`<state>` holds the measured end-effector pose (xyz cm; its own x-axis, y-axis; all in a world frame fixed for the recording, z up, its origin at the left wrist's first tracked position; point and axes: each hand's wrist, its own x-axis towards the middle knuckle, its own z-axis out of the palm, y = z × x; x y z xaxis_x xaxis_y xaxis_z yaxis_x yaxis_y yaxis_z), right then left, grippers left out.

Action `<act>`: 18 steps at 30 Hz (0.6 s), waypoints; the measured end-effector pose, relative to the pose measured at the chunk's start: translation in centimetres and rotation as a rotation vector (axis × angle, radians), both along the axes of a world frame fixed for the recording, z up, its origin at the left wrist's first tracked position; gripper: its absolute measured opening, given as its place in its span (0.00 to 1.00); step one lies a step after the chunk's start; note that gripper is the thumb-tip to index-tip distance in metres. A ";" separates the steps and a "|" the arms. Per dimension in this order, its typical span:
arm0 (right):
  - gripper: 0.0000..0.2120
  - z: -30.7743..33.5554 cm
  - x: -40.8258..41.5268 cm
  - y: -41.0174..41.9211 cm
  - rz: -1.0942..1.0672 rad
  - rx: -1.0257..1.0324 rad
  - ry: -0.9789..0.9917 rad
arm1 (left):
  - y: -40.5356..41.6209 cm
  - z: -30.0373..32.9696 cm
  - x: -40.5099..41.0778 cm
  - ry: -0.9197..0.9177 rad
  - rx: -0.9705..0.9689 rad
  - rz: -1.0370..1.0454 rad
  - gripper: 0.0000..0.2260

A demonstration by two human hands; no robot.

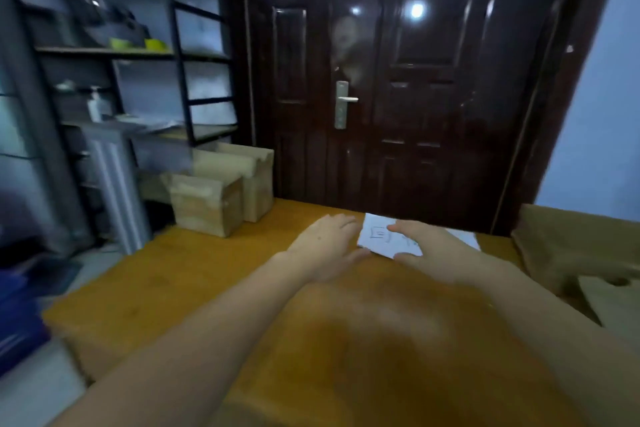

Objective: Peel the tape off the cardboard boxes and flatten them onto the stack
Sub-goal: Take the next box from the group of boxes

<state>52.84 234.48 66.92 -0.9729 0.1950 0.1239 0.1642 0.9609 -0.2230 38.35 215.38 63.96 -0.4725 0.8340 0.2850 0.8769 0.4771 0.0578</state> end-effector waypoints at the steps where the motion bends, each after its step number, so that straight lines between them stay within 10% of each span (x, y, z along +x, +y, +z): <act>1: 0.29 -0.1 -2.3 -1.6 0.052 0.001 0.008 | -2.2 0.2 -1.7 0.010 0.008 0.050 0.31; 18: 0.33 0.3 -32.3 -19.2 0.335 0.198 0.020 | -18.3 0.8 -23.7 0.146 -0.142 0.407 0.34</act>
